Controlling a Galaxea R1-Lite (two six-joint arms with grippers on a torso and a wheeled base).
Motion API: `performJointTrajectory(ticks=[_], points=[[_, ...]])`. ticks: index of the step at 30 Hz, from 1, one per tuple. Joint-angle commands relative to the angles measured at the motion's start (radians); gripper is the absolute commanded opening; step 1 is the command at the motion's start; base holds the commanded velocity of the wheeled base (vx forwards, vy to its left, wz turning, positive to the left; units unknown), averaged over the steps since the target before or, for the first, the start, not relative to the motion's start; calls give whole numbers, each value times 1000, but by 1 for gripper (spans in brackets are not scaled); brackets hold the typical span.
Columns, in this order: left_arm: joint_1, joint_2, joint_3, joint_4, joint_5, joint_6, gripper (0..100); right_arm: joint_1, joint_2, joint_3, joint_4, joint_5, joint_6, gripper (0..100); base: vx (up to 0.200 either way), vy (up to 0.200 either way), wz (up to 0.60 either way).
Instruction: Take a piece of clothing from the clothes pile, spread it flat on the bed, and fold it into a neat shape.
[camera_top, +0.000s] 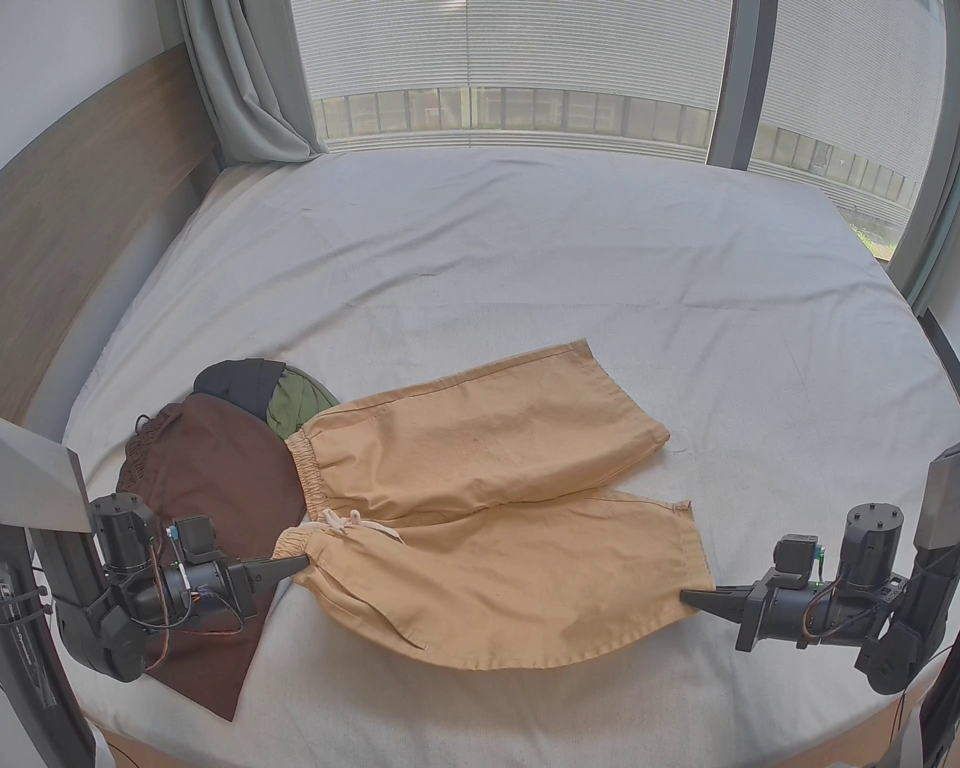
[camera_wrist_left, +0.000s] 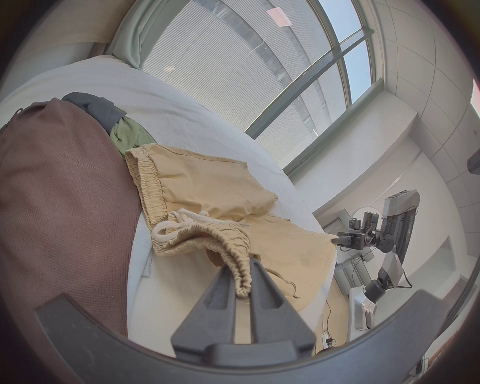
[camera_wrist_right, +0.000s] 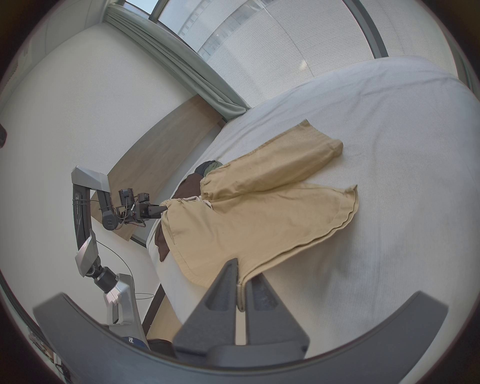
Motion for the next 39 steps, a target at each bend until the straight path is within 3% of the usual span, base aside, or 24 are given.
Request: performJointTrajectory(ticks=[1, 4, 28, 39], points=[[3, -1, -18, 0, 1, -14, 0, 20, -85, 4, -1, -4, 14, 0, 0, 0, 0], [2, -4, -29, 0, 14, -56, 0, 33, -133, 5, -1, -12, 34, 0, 0, 0, 0], [3, -24, -44, 0, 34, -106, 0, 40, -210, -33, -1, -34, 43, 0, 0, 0, 0], [3, -44, -76, 0, 74, -175, 0, 20, -183, -177, 1, -54, 72, 0, 0, 0, 0]])
